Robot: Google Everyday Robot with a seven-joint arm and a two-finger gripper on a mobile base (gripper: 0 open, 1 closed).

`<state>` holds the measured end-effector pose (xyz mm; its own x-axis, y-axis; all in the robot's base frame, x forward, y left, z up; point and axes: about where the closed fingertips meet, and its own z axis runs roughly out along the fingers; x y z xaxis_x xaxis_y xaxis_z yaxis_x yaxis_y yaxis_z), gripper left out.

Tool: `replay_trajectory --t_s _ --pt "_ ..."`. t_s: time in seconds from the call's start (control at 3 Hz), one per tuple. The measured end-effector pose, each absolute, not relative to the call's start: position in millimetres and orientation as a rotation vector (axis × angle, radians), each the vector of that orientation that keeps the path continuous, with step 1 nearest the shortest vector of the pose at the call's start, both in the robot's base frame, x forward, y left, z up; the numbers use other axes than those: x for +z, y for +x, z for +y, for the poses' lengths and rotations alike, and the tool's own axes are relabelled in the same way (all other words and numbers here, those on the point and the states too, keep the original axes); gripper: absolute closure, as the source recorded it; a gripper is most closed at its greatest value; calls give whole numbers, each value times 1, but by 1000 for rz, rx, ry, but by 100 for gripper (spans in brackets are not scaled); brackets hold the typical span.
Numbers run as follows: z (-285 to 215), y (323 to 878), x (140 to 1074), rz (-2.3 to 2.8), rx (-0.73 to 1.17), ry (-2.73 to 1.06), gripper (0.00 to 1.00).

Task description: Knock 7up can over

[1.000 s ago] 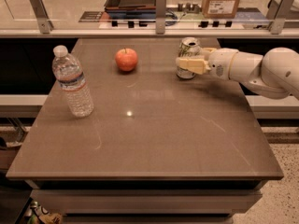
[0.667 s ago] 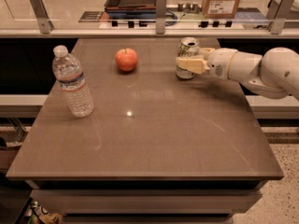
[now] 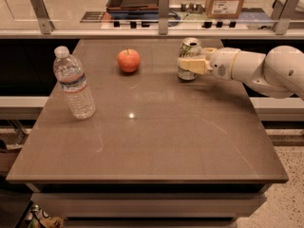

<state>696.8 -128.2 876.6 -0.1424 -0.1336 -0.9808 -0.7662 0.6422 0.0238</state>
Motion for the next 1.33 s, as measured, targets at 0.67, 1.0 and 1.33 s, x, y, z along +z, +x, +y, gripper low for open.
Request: replay_trajectory --t_s 0.67,1.0,1.33 --pt "-139 700 898 1754 578 -837 100" --pt "-147 700 899 1822 532 -874 100" --pt "-155 697 897 1902 485 -912 100"
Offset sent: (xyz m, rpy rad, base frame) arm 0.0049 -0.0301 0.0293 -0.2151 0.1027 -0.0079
